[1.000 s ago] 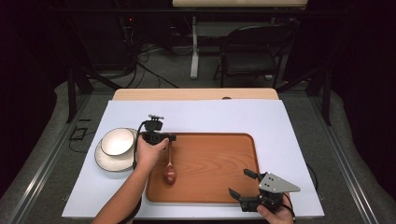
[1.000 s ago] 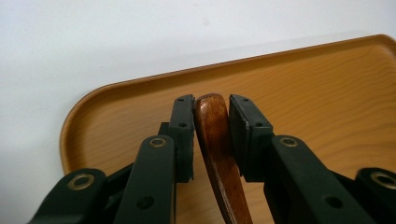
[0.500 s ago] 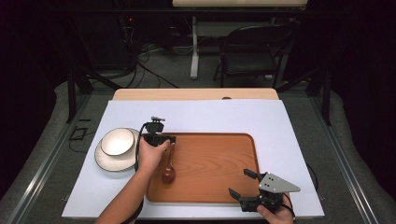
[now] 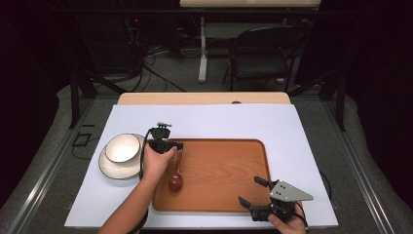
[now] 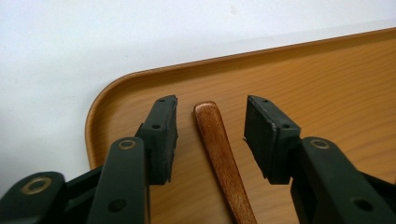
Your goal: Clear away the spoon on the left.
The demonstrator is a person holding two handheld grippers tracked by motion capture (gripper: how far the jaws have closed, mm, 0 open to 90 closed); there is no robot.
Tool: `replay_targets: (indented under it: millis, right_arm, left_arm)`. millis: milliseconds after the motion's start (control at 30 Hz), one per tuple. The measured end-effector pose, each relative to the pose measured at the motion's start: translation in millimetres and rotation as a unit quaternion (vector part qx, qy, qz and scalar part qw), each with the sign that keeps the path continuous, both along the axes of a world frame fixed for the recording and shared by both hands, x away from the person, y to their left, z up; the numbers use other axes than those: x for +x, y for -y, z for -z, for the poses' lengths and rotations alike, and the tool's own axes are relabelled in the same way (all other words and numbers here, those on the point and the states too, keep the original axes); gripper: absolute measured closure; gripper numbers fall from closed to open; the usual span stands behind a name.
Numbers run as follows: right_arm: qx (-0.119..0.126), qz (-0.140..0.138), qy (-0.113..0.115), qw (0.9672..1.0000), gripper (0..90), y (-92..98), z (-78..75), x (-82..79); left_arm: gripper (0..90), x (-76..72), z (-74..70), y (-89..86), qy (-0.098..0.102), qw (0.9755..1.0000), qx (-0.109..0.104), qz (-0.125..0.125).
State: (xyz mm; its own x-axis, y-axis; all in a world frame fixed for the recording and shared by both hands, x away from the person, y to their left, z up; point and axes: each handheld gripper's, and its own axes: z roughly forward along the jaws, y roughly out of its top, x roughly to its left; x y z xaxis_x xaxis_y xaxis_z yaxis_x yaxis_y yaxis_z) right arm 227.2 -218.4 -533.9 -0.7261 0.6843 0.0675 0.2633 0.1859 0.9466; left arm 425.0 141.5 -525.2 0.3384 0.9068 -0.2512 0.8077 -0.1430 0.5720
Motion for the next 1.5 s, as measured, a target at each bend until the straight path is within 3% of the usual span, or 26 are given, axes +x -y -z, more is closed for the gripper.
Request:
replay_targets:
  millis: [367, 600, 867, 1100, 1500]
  right_arm:
    - [0.0, 0.002, -0.001, 1.0, 14.9, 0.1, 0.0, -0.6]
    - [-0.001, 0.002, 0.0, 1.0, 14.9, -0.1, 0.3, -0.2]
    - [-0.001, 0.002, -0.001, 1.0, 14.9, -0.7, 0.5, -0.4]
    - [-0.002, 0.001, -0.002, 1.0, 14.9, -1.7, 0.9, 0.0]
    - [-0.005, 0.001, -0.002, 1.0, 14.9, -2.1, 1.2, -0.2]
  left_arm:
    - [50.2, -13.1, -21.3, -10.6, 0.021, 0.9996, 0.004, 0.016]
    - [47.7, -28.6, -40.9, -22.9, 0.052, 0.9983, 0.011, 0.022]
    - [46.7, -49.7, -54.1, -40.4, 0.074, 0.9967, 0.017, 0.029]
    - [46.8, -68.9, -55.4, -58.8, 0.08, 0.9963, 0.012, 0.026]
    - [46.7, -107.3, -39.1, -83.3, 0.103, 0.9946, 0.003, 0.013]
